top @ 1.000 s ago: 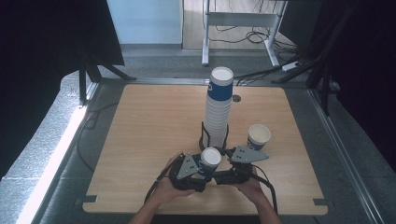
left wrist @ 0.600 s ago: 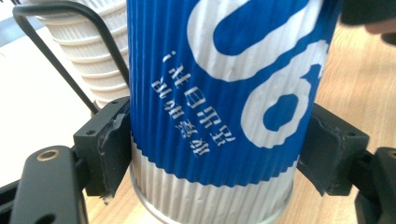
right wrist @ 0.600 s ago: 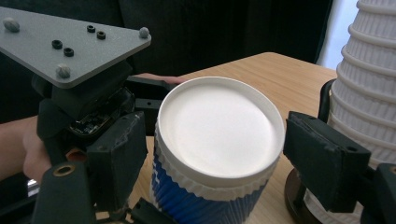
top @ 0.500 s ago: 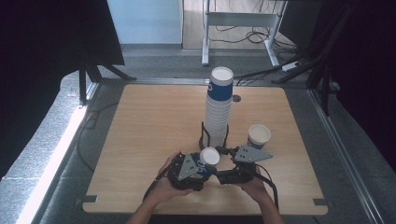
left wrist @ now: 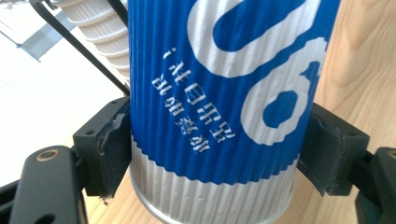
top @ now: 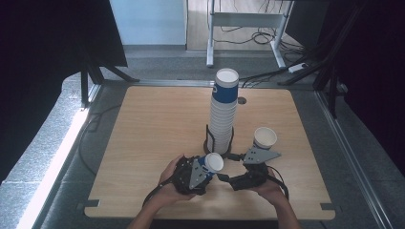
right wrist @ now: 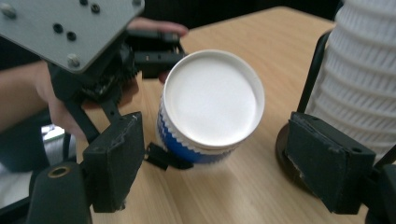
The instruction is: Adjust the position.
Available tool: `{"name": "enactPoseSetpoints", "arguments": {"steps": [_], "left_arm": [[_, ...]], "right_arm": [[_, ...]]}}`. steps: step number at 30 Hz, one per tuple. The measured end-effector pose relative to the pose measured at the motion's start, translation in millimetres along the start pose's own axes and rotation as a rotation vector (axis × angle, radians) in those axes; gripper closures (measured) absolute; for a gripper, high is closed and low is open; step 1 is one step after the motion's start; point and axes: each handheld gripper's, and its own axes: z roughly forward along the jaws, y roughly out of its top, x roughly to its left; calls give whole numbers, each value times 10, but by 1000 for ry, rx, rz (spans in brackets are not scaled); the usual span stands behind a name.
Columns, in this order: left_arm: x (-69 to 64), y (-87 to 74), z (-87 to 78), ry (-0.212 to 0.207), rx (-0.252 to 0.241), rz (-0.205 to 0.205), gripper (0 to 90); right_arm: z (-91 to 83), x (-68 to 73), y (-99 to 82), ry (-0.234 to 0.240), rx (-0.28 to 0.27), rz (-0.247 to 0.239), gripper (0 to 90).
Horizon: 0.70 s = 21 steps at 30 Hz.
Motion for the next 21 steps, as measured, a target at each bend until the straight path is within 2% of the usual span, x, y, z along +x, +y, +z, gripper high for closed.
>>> {"name": "enactPoseSetpoints", "arguments": {"steps": [3, 5, 11, 15, 21], "left_arm": [[-48, -2, 29, 8, 14, 29, 197], [-92, 5, 40, 26, 18, 63, 198], [-187, 29, 59, 68, 37, 138, 198], [-228, 42, 62, 86, 42, 174, 198], [-327, 58, 85, 138, 66, 268, 196]], "right_arm": [[33, -13, -33, 5, 42, -5, 197], [57, -33, -58, 8, 68, -2, 193], [70, -67, -106, 27, 120, 8, 181], [117, -74, -137, 43, 140, 13, 176], [218, -52, -167, 67, 147, 23, 179]]}}
